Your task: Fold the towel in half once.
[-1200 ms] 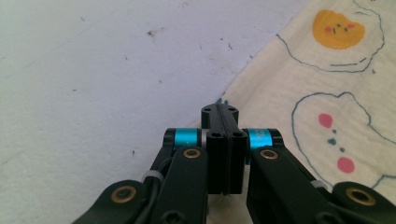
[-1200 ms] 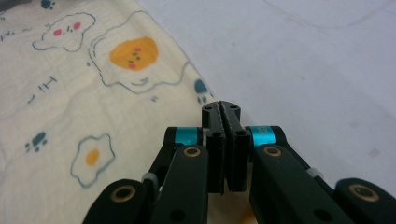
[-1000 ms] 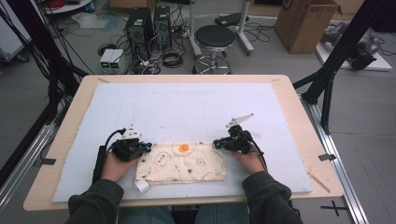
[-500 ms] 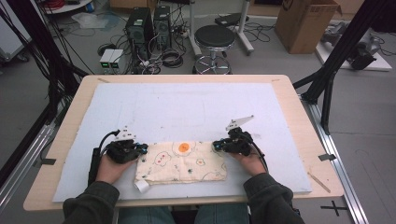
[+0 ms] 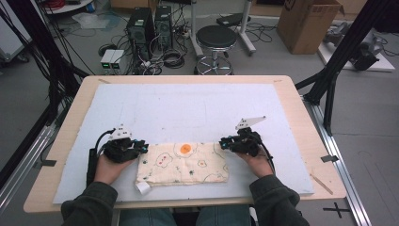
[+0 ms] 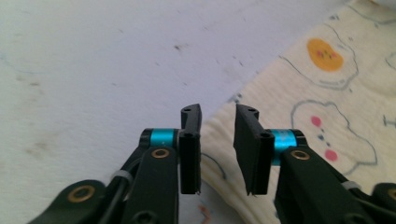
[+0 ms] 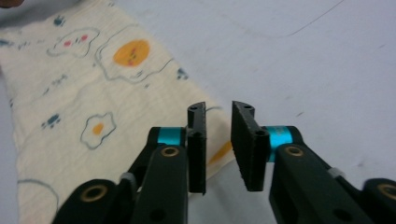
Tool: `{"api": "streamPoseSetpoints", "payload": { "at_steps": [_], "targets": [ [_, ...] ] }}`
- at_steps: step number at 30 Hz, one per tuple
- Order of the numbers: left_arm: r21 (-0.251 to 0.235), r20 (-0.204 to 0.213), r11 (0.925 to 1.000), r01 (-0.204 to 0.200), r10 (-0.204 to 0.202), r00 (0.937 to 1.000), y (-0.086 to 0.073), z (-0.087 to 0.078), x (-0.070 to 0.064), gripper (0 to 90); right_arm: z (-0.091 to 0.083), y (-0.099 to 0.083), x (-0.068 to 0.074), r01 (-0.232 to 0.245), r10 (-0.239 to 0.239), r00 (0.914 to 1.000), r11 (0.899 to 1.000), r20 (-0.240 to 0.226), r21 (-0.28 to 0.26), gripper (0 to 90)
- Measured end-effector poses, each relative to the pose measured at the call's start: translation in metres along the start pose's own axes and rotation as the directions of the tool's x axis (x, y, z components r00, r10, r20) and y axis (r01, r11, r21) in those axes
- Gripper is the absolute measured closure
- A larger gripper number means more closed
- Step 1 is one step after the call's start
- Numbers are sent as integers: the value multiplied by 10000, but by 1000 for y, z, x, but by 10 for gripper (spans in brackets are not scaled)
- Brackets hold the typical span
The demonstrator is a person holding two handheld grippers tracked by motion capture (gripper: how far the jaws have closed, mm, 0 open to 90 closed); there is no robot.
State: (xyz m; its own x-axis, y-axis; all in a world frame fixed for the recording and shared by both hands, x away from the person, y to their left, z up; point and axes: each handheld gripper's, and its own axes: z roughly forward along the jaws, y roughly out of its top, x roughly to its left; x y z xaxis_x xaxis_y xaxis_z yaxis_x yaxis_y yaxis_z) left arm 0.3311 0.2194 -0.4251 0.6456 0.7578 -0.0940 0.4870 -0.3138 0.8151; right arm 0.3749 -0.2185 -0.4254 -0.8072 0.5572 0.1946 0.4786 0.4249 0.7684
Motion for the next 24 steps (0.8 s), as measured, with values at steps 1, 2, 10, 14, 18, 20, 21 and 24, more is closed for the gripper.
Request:
{"api": "streamPoseSetpoints", "payload": {
  "at_steps": [1,2,10,14,18,20,21,24],
  "targets": [
    [-84,32,9999,151,-151,9999,2,0,3,683,0,2,-2,-93,93,10000,9999,13,-38,722],
    [-130,26,9996,264,-264,9996,2,0,5,673,0,3,-5,-215,215,9998,9998,-2,-2,718],
    [696,145,9940,849,-861,9962,-2,15,15,612,19,3,-13,-604,608,9981,9952,-27,763,653],
    [1157,227,9899,817,-848,9961,-4,19,16,671,23,1,-13,-611,628,9980,9925,-122,1063,699],
    [1177,541,9916,536,-603,9967,-3,20,13,824,23,2,-12,-309,356,9986,9926,-379,1177,846],
    [1157,390,9927,336,-384,9985,-2,20,10,845,22,2,-11,-242,284,9991,9924,-330,1208,854],
    [1135,394,9930,322,-369,9985,-2,20,10,849,21,2,-11,-209,245,9993,9925,-281,1202,855],
    [846,296,9954,446,-473,9984,0,19,11,853,16,3,-13,-248,257,9996,9938,-67,1086,856]
  ]
}}
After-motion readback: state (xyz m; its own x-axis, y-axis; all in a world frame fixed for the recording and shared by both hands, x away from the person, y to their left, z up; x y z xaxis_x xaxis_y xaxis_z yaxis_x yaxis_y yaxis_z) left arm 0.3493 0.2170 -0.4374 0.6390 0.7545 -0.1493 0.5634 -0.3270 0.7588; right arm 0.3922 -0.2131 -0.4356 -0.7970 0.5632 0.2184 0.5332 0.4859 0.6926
